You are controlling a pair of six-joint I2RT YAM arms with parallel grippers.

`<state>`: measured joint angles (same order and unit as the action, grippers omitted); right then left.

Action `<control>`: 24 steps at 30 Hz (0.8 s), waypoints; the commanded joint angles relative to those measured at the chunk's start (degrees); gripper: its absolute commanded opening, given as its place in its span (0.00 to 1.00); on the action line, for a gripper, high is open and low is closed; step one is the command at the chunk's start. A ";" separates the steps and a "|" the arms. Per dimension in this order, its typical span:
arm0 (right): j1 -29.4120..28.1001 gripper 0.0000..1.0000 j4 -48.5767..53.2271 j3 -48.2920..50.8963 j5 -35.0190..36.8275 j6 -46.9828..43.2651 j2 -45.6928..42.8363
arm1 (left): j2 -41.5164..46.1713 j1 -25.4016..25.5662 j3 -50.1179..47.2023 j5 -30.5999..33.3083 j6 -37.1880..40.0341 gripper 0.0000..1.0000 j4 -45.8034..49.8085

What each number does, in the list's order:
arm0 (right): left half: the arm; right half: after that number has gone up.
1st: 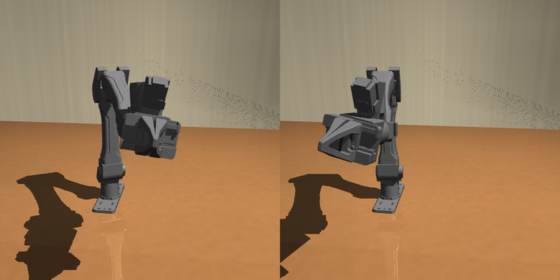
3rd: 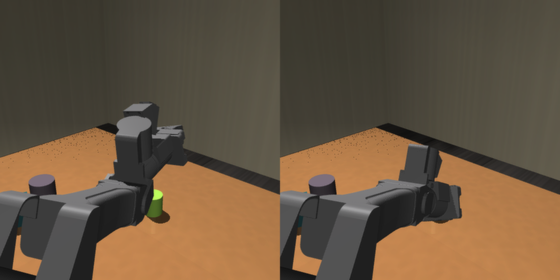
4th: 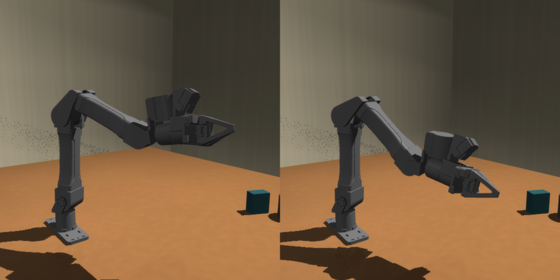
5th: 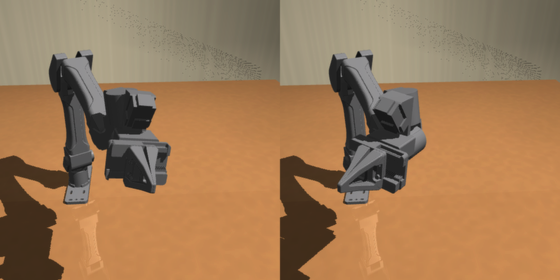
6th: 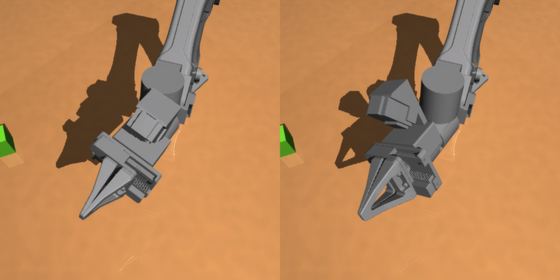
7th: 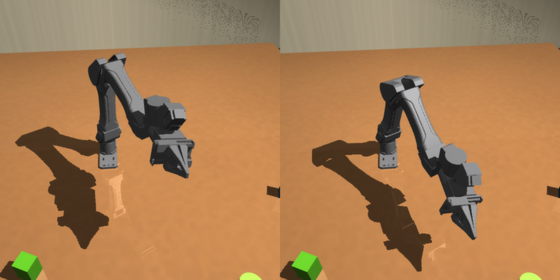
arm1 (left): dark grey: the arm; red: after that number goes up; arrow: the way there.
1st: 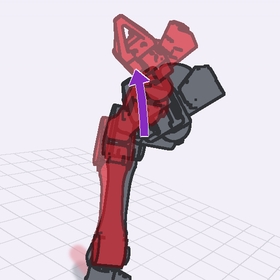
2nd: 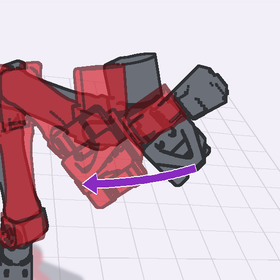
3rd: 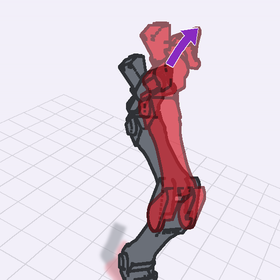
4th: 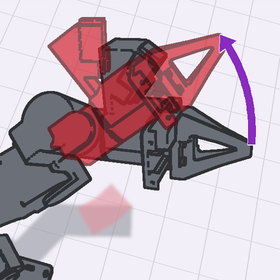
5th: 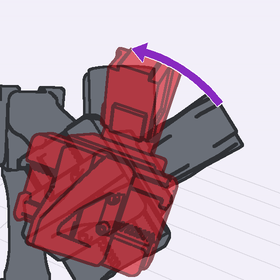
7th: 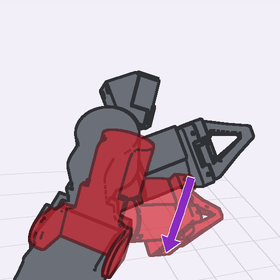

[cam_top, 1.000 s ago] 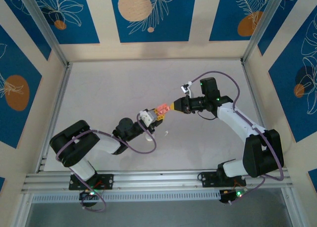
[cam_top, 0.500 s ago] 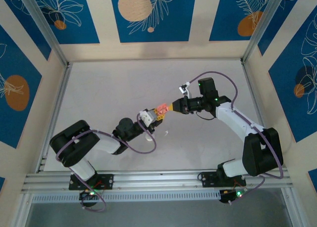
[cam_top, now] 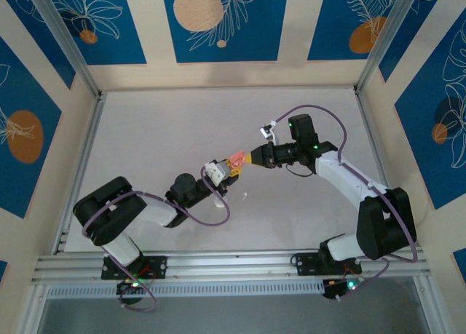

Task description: Insert the wireless bluetooth earbuds into the charging case

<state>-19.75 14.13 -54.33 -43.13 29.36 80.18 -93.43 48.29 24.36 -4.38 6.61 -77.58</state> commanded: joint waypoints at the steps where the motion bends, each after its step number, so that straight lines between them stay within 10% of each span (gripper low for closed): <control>1: -0.70 0.15 -0.93 -0.88 -1.16 0.97 0.78 | 1.03 0.84 -0.19 -1.15 0.82 0.14 -3.01; 24: -1.55 0.20 -4.46 -0.94 -0.46 3.02 1.49 | 1.14 0.85 0.25 -2.30 0.62 0.14 -3.01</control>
<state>-20.99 11.25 -54.33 -43.75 31.81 80.86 -93.43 48.27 24.36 -3.79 6.61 -77.52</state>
